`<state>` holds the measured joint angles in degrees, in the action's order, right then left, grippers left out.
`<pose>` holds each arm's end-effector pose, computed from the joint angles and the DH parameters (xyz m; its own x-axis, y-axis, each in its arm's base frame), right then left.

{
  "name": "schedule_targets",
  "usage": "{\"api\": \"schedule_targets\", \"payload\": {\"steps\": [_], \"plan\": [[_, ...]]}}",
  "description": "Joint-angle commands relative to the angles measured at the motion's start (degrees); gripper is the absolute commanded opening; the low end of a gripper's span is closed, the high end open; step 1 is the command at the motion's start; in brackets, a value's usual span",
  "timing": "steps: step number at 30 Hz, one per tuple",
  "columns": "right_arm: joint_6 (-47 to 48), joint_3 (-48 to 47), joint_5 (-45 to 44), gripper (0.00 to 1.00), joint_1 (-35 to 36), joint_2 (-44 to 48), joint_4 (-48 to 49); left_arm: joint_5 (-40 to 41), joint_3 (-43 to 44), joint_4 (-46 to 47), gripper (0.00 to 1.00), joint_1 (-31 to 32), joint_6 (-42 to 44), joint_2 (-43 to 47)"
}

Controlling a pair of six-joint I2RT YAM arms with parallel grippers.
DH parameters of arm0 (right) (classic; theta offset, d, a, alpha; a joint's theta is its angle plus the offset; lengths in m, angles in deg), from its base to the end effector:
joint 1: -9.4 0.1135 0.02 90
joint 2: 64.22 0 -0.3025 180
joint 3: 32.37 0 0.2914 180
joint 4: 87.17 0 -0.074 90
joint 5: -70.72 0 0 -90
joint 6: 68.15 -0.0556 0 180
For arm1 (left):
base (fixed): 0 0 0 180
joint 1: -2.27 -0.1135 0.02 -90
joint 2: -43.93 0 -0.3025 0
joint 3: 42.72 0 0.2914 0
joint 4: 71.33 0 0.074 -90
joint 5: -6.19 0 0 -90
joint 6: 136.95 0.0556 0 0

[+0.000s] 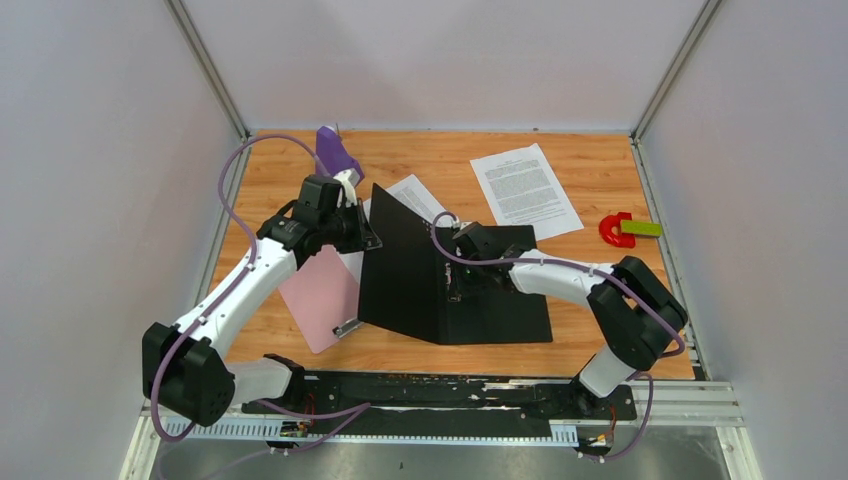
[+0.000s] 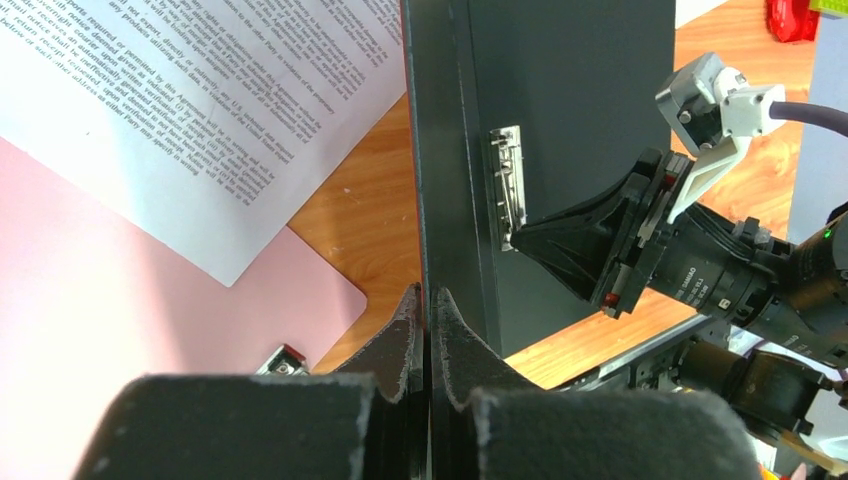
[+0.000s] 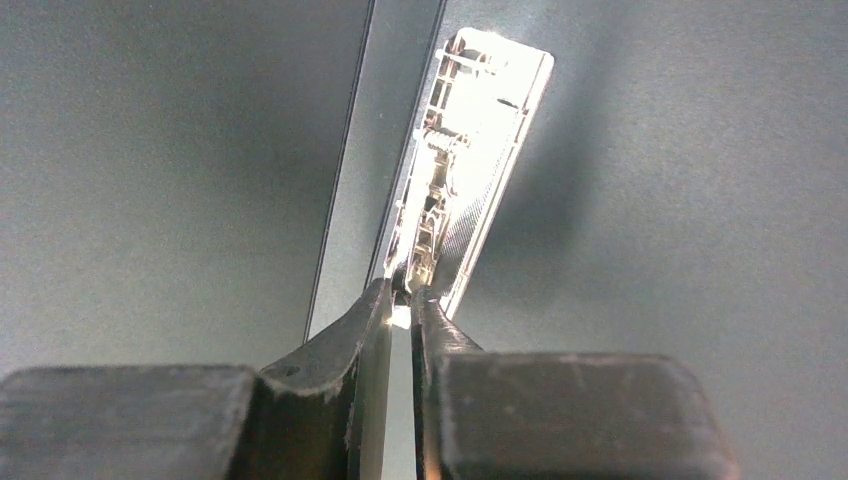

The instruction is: Put the files into the folder

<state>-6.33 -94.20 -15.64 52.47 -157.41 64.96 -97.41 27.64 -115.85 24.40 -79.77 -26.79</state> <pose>0.2547 0.2429 0.1526 -0.8863 -0.1834 -0.4252 -0.3252 0.9002 0.2897 0.2751 -0.1260 0.3069 -0.8314 -0.2306 -0.5055 0.0831 0.8480 -0.5235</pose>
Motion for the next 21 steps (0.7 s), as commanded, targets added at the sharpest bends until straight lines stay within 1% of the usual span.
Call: {"api": "schedule_targets", "payload": {"steps": [1,3,5,7,10,13,18,21], "plan": [[3.9,-1.6,-11.1,0.09,-1.3,1.6,-12.8,-1.9,2.6,-0.7,0.0,-0.8,3.5,0.6],[3.8,-4.5,-10.5,0.1,-1.3,3.2,-13.7,-3.5,1.6,1.1,0.0,-0.8,2.6,1.1],[4.3,-6.6,-8.1,0.12,-1.4,4.8,-13.4,-4.9,0.9,2.6,0.0,-0.8,1.6,1.5],[4.2,-7.7,-4.8,0.14,-1.4,5.9,-12.1,-6.0,0.8,2.9,0.0,-0.8,1.2,1.0],[3.6,-7.9,-4.5,0.15,-1.5,6.4,-11.3,-7.4,0.4,3.3,0.0,-0.8,0.6,0.3],[2.4,-5.6,-4.7,0.16,-1.7,7.0,-9.0,-7.9,-0.4,4.0,0.0,-0.8,-0.1,0.3],[0.0,1.6,-4.6,0.15,-1.9,9.3,-3.4,-6.3,-0.8,3.7,0.0,-0.8,-0.3,1.1],[-1.2,4.0,0.4,0.15,-1.8,9.1,0.1,-6.0,-0.9,3.8,0.0,-0.8,-0.6,1.6]]}}
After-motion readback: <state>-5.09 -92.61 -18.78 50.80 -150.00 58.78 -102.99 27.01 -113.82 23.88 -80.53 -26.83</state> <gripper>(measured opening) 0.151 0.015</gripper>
